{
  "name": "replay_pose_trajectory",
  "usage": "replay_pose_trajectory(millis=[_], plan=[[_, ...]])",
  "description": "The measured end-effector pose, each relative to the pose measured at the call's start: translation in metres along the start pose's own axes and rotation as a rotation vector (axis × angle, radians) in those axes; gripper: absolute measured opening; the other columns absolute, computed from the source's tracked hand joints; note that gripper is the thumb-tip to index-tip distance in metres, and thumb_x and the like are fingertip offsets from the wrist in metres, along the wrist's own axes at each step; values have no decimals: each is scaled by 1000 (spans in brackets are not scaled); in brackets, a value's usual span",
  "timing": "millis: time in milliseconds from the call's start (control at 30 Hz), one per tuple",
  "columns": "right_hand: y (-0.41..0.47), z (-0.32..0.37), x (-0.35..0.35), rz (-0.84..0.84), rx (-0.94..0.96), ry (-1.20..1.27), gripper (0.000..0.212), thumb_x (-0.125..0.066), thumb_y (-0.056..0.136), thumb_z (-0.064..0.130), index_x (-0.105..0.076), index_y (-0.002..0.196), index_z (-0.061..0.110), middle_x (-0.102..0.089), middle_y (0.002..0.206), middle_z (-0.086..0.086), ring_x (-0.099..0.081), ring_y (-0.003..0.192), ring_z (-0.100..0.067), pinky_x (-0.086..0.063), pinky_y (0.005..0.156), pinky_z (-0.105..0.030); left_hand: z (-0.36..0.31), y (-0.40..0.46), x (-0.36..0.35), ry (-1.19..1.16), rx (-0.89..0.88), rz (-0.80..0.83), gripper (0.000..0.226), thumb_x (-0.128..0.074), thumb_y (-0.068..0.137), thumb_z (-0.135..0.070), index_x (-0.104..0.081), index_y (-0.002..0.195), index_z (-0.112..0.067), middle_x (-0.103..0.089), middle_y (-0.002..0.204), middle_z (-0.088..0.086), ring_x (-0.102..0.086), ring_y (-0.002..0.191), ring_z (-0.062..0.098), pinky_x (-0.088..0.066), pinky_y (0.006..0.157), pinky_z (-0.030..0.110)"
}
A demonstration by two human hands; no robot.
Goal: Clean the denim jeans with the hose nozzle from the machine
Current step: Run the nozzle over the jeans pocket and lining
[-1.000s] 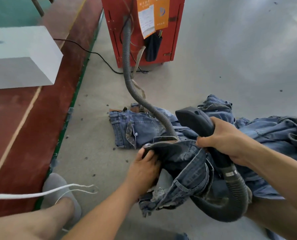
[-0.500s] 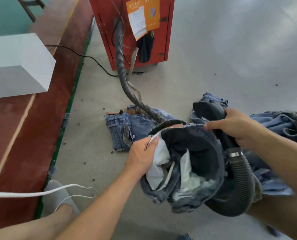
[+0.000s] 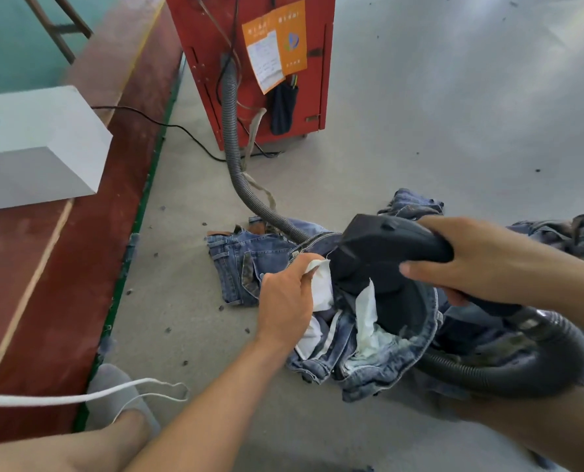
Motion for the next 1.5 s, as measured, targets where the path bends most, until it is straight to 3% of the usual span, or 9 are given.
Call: replay_pose_trajectory(millis=[267,433,600,800,933,1100,1333,1400,1500], plan=[[9,0,2,137,25,8,11,-70,95,39,-61,100,38,-69,58,-4,-65,48,-19,-51,51,-21,2,2,-2,-43,33,4,26,-52,107,-14,-73,114,-26,-36,44,-10,-32,43,14,-30,67,35],[20,10,-8,117,93,49,15,-74,94,38,-60,87,36,-69,58,0,-65,47,-17,-48,48,-18,-1,0,-5,20,0,36,28,-55,104,-8,-72,121,-22,-45,51,-14,-46,49,25,-44,70,40],[22,-5,13,48,55,107,13,-72,93,39,-62,87,42,-70,60,-8,-64,47,-18,-52,50,-20,4,0,-1,-3,37,27,22,-54,106,-17,-73,115,-24,-38,46,-12,-35,44,10,-47,71,44],[22,2,-12,230,69,119,12,-74,93,39,-62,92,39,-69,60,-1,-63,48,-16,-53,53,-25,-1,1,-4,-21,2,45,32,-55,103,-7,-73,123,-24,-45,49,-19,-45,45,6,-40,61,27],[28,7,-4,21,81,149,17,-73,94,38,-63,95,25,-70,62,-4,-64,49,-16,-53,53,-19,7,-2,-5,14,11,70,25,-55,105,-15,-72,119,-26,-45,50,-12,-46,46,5,-28,52,15],[27,-27,7,-243,-144,390,25,-82,88,25,-63,79,10,-64,52,-8,-57,41,-17,-46,42,-18,27,-1,-3,-142,236,26,22,-49,108,-23,-69,107,-15,-66,79,7,-59,75,26,-47,73,43],[42,-58,-34,-235,-405,354,43,-98,68,34,-71,83,5,-72,56,-5,-66,46,-15,-53,46,-27,39,1,-5,-182,407,-33,32,-46,109,-24,-58,86,-5,-55,72,0,-44,66,11,-35,60,22],[48,-59,-47,-191,-431,238,43,-95,70,38,-72,71,1,-72,56,-8,-66,46,-17,-52,53,-28,39,0,-6,-200,429,-42,33,-45,109,-24,-54,80,-10,-50,69,-6,-42,64,10,-35,60,26],[57,-61,-55,-208,-462,196,26,-83,79,16,-70,66,-3,-72,57,-12,-65,49,-22,-54,55,-30,41,-3,-5,-217,441,-51,39,-45,109,-26,-45,70,-20,-45,61,-11,-39,58,5,-31,59,32]])
Point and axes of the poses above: each hand's wrist, its own y-axis towards the middle knuckle, its own x-axis out of the back of the hand, z = x × y, the point moved 3 cm from there along y, towards the middle knuckle
